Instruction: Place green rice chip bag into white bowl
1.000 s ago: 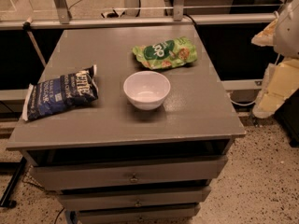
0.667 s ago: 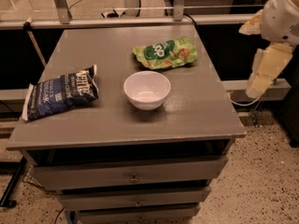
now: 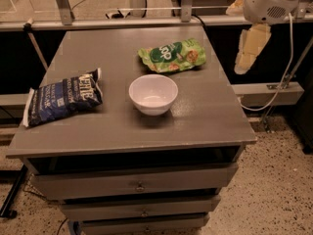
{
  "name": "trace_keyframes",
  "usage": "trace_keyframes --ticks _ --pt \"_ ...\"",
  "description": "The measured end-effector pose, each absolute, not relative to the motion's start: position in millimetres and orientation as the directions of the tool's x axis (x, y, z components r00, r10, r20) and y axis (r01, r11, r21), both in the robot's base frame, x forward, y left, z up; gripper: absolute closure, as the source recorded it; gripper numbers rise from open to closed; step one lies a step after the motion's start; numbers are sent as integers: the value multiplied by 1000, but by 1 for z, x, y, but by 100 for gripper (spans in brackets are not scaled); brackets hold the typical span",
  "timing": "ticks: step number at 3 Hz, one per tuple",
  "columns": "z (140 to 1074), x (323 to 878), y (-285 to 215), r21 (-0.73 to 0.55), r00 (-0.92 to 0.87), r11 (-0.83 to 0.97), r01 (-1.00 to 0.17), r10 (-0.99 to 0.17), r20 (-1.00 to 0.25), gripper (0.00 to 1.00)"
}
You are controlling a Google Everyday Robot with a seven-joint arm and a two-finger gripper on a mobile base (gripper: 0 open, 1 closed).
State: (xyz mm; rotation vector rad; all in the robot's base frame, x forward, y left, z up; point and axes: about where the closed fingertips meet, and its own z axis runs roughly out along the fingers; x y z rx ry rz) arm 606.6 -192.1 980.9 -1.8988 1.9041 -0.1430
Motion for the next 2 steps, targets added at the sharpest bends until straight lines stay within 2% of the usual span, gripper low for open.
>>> trace_keyframes --ticks 2 --pt "975 623 -183 -415 43 67 -907 -967 -252 0"
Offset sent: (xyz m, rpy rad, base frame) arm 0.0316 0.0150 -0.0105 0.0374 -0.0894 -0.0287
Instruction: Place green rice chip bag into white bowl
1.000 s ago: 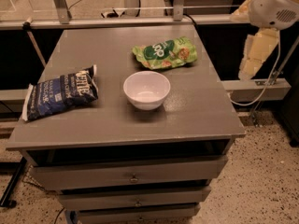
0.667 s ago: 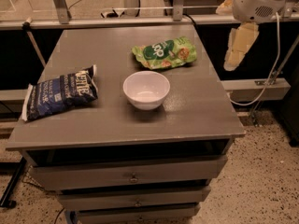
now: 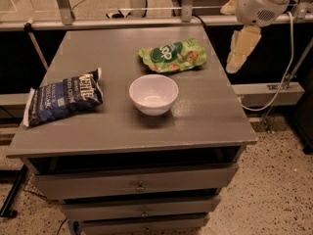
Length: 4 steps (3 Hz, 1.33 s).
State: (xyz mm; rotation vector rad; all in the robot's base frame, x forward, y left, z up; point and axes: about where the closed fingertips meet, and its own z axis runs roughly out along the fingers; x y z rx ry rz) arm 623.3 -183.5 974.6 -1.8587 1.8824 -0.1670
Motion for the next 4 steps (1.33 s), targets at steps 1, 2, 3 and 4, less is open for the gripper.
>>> trace_keyframes --ticks 1,2,3,4 --pt "962 651 -165 -448 74 62 -892 -957 -280 0" --pt "941 688 -145 -465 98 51 -884 -952 -289 0" --pt "929 708 -136 -465 104 48 -884 -949 -296 0" --pt "916 724 -124 -451 119 34 -892 -944 -308 0"
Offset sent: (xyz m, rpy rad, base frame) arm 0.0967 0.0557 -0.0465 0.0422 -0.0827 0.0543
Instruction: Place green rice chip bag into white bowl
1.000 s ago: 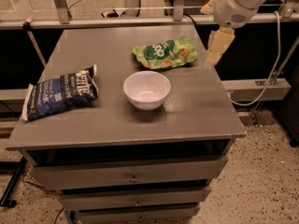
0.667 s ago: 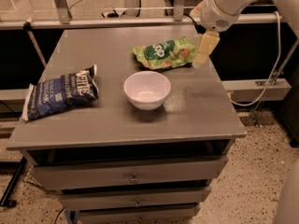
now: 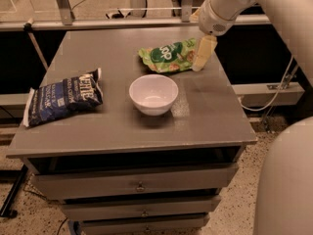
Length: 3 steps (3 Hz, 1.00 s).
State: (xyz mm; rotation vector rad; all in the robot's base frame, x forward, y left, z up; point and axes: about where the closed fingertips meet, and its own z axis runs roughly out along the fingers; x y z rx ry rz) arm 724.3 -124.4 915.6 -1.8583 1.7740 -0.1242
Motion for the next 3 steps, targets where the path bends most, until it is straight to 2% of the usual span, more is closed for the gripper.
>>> trace_keyframes --ticks 3 --pt "883 752 -91 -395 165 -25 -918 -932 -323 0"
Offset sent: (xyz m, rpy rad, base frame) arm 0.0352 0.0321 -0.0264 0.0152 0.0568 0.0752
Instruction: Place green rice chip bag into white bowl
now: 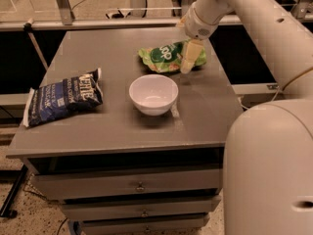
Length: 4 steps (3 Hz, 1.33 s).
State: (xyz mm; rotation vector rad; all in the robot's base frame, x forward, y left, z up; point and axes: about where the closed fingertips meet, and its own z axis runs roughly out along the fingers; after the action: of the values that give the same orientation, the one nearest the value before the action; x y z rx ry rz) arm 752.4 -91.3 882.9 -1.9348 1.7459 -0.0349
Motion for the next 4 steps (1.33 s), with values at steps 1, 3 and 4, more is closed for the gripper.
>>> trace_keyframes --ticks 1,3,4 --pt "874 757 -83 -375 175 -44 -926 -930 -324 0" --pt "859 761 -69 -330 189 -69 -942 -917 -350 46" --pt "868 760 -71 -344 196 -65 -937 -912 -360 69"
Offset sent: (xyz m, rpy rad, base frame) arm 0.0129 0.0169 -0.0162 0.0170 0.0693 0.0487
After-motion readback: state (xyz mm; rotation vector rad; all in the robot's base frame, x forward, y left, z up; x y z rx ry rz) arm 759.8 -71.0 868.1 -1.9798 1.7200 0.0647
